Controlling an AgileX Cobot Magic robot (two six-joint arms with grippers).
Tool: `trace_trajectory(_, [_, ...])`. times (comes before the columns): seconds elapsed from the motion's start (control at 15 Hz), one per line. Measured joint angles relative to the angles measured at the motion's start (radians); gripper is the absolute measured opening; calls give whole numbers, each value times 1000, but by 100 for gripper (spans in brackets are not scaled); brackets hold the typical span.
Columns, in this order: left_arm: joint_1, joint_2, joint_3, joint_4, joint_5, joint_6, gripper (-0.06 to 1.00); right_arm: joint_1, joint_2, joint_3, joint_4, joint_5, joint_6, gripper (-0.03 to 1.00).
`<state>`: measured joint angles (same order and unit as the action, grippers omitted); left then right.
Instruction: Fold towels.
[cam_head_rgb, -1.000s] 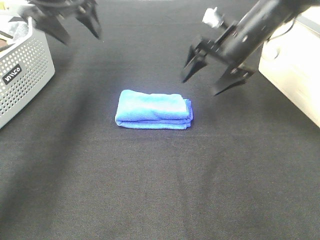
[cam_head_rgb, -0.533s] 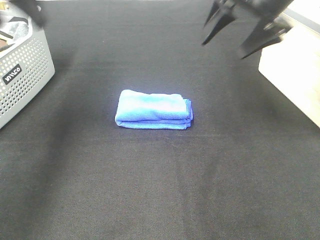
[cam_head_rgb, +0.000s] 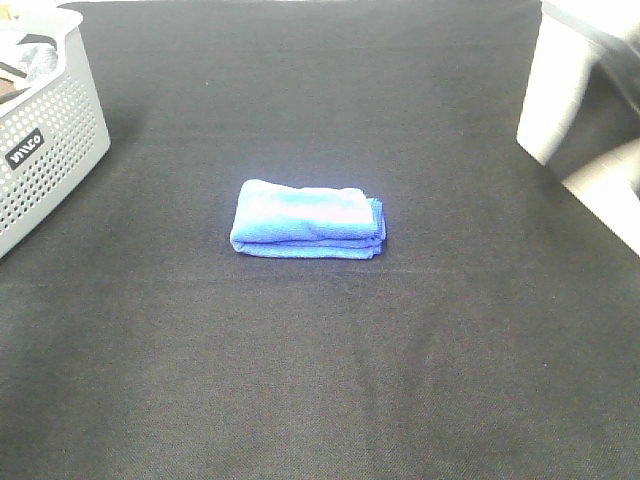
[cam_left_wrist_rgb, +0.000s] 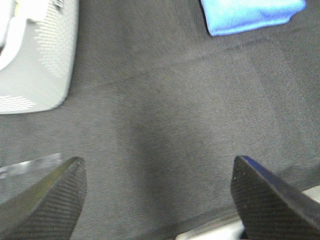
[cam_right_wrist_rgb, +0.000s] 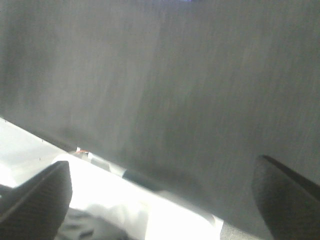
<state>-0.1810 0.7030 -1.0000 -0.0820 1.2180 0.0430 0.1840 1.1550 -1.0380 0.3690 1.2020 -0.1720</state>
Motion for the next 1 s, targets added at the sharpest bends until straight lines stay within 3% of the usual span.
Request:
trace_trajectory(0.2, [0, -311, 123, 0, 0, 13, 76, 0, -297, 223, -31, -4, 1, 92])
trace_trajectory(0.47, [0, -609, 324, 0, 4, 30, 76, 0, -750, 403, -141, -10, 7, 92])
trace_trajectory(0.73, [0, -628, 439, -1, 0, 33, 76, 0, -1014, 467, -232, -32, 27, 92])
trace_trajectory(1.0, [0, -628, 480, -28, -131, 87, 76, 0, -1044, 516, -291, -109, 89, 92])
